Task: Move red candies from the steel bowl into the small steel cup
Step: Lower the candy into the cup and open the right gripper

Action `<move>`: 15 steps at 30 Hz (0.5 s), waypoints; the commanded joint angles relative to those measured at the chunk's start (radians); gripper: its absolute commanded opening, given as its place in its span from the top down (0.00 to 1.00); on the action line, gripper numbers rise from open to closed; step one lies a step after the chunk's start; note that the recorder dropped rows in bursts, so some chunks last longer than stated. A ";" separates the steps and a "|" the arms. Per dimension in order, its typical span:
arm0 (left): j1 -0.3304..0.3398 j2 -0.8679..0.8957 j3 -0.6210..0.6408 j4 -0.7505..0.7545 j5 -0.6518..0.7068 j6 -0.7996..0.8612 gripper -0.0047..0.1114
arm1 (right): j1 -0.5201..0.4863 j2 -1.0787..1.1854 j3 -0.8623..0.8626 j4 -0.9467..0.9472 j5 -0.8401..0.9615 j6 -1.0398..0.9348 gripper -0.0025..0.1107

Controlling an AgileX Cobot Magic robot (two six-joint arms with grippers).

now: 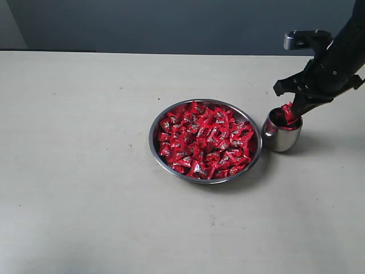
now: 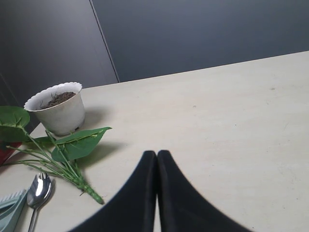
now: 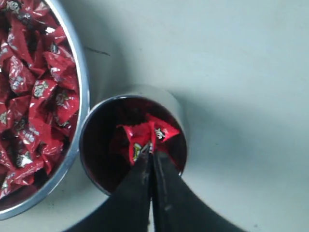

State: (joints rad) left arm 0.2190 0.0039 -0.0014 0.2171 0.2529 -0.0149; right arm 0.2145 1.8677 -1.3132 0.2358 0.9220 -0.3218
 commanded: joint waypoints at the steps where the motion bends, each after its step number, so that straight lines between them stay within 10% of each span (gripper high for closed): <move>1: -0.003 -0.004 0.001 0.004 -0.013 -0.004 0.96 | -0.005 -0.006 0.005 0.048 -0.017 -0.030 0.85; 5: -0.003 -0.004 0.001 0.004 -0.013 -0.004 0.96 | -0.005 -0.006 0.003 0.074 -0.017 -0.030 0.67; 15: -0.003 -0.004 0.001 0.004 -0.013 -0.004 0.96 | 0.063 -0.010 0.003 0.368 0.007 -0.197 0.70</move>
State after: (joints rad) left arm 0.2190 0.0039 -0.0014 0.2171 0.2529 -0.0149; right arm 0.2408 1.8677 -1.3132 0.5534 0.9213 -0.4773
